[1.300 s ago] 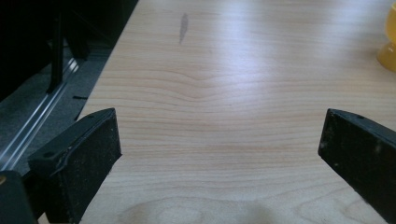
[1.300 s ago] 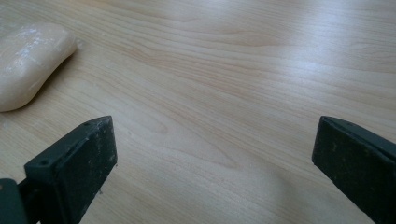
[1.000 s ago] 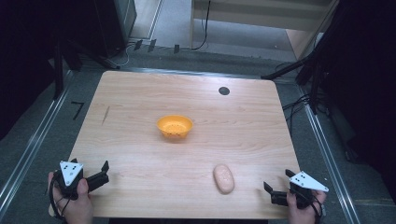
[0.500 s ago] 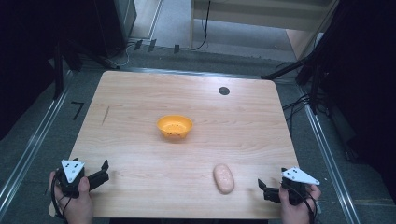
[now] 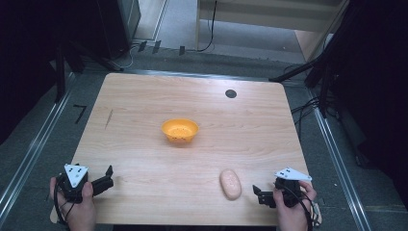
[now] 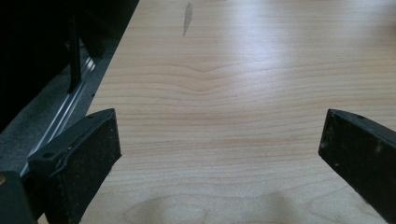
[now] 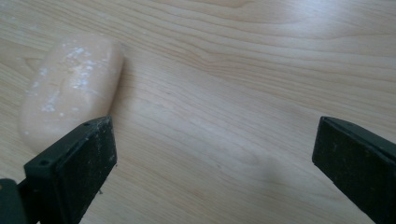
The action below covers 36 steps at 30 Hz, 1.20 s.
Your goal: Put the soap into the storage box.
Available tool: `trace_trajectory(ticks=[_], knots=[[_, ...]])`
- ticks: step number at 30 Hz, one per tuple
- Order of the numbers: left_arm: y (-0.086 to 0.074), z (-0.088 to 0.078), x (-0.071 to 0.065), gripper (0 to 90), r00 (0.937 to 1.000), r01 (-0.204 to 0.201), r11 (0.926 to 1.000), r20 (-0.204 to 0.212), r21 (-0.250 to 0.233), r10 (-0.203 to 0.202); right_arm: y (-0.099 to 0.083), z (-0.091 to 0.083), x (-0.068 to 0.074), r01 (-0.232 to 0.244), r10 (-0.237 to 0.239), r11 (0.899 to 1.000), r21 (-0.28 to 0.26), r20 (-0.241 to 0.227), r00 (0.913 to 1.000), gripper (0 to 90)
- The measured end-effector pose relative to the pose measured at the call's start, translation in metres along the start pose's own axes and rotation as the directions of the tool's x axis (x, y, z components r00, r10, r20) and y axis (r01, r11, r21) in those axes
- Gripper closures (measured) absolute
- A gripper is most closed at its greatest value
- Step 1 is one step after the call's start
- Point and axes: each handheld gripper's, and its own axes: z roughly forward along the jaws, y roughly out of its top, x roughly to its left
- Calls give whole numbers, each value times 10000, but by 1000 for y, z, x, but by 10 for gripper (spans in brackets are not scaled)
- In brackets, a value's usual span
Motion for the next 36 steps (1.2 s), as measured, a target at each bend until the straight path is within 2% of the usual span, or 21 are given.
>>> trace_trajectory(ticks=[8, 11, 20, 30, 36], knots=[[0, 0, 0, 0, 10000, -41, 10000, 9, 42, 41, 9, 8, 17, 168, -159, 9996, 228, -375, 9992, 2], [0, 0, -1, 0, 10000, -59, 10000, 37, 35, 59, 11, 11, 24, 288, -276, 9991, 320, -366, 9989, 2], [0, 0, -1, 0, 9999, -137, 9999, 6, 47, 137, 16, 17, 38, 280, -254, 9990, 355, -699, 9972, 1], [0, 0, -2, 0, 9998, -176, 9998, 17, 67, 176, 21, 28, 58, 483, -434, 9979, 423, -1095, 9930, 1], [0, 1, -2, 0, 9998, -178, 9998, 41, 48, 178, 22, 36, 66, 566, -513, 9971, 504, -1019, 9935, 2]])
